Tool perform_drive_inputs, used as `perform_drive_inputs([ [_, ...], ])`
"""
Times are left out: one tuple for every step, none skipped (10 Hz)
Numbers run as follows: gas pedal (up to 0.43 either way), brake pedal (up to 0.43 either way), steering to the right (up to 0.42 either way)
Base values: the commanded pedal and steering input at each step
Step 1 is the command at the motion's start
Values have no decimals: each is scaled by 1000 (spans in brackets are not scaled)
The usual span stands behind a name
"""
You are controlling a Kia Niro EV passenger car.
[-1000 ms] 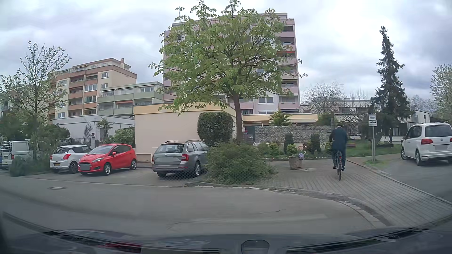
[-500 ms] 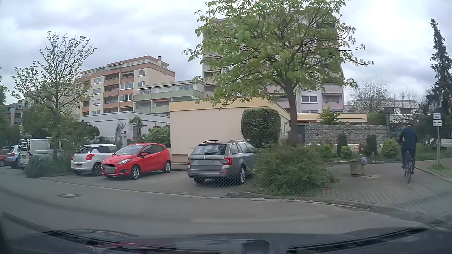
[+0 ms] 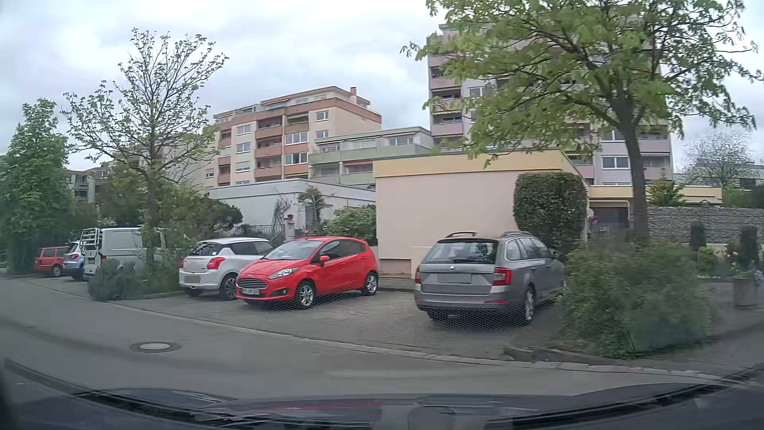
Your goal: Follow the waypoints while adhering to traffic rules and regulations
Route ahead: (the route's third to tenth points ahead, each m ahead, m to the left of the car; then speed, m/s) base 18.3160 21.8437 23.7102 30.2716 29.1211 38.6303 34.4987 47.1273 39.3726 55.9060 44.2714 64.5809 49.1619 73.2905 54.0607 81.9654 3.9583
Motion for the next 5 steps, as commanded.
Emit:
perform_drive_inputs([
  [28,0,-440],
  [28,0,-460],
  [28,0,-476],
  [28,0,-490],
  [28,0,-494],
])
